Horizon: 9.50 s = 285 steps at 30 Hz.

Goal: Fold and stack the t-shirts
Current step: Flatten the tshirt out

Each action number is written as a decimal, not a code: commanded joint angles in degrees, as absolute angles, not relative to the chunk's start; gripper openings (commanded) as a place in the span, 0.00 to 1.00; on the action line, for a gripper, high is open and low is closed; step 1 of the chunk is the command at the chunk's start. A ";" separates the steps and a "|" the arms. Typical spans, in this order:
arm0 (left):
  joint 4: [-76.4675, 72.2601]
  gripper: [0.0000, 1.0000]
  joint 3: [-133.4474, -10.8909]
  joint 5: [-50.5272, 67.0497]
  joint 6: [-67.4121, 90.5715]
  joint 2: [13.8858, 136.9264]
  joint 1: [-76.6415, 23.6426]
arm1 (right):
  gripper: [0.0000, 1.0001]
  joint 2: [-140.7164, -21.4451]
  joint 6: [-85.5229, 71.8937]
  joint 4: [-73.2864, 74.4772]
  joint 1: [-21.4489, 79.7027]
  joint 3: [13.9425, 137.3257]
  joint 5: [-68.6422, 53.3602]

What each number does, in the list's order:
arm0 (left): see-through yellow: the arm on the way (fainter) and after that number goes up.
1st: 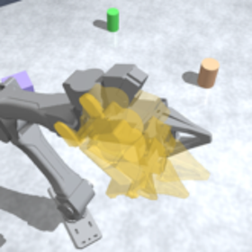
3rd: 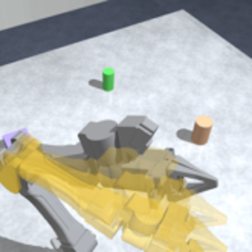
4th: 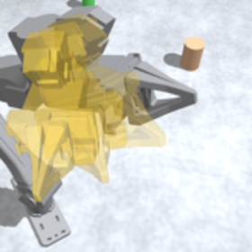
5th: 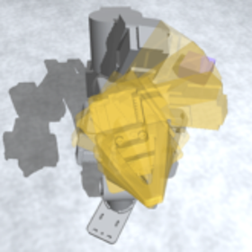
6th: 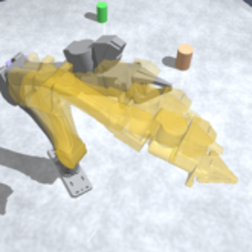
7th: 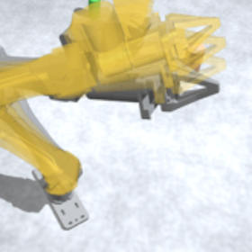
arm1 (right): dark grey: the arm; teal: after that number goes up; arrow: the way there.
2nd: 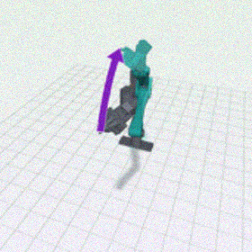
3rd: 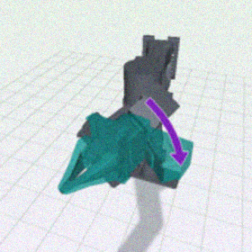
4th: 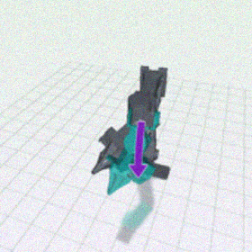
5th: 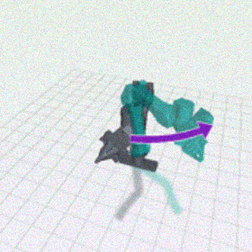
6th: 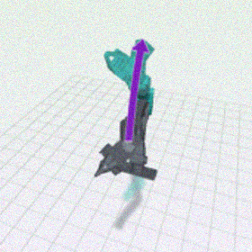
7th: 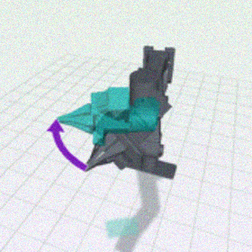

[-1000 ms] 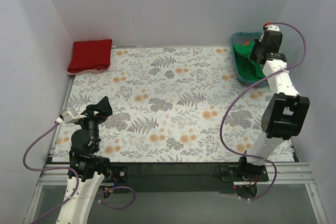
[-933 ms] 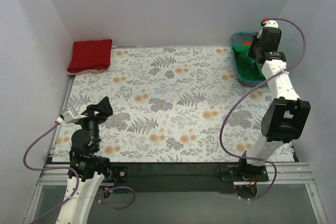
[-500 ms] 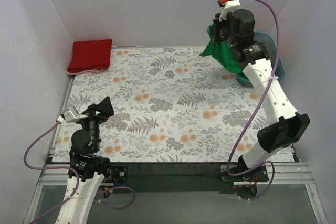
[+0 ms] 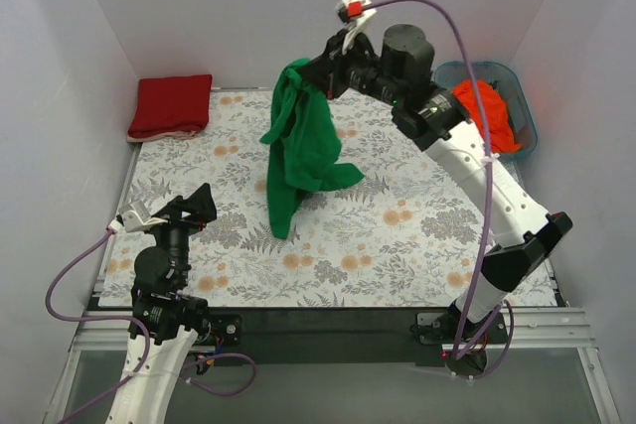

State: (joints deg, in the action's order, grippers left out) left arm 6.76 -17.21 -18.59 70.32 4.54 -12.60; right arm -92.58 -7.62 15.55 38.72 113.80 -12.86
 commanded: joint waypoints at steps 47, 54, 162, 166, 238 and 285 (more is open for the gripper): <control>23.73 0.68 -41.22 -2.28 74.00 77.42 -28.65 | 0.01 -75.06 -7.38 15.38 28.48 66.36 -4.83; 23.99 0.61 -46.31 -7.73 74.27 83.23 -34.09 | 0.01 -74.36 -7.73 15.38 28.48 64.87 -4.92; 6.86 0.00 -38.76 -32.43 50.36 60.91 -20.13 | 0.01 -87.28 -5.18 20.91 23.82 56.94 5.71; 6.86 0.00 -38.76 -32.69 50.27 61.17 -20.13 | 0.01 -88.32 -5.10 23.20 23.64 67.11 7.73; 6.68 0.00 -38.23 -32.70 49.75 62.05 -20.04 | 0.48 -113.29 -26.19 7.21 8.35 76.47 -20.13; 6.77 0.00 -38.14 -32.43 49.57 61.43 -20.04 | 0.36 -114.08 -28.39 7.65 10.37 72.95 -15.91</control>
State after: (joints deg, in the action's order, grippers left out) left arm 7.29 -38.30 -32.23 49.91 62.46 -20.36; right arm -113.86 -28.18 8.80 10.15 73.28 -16.56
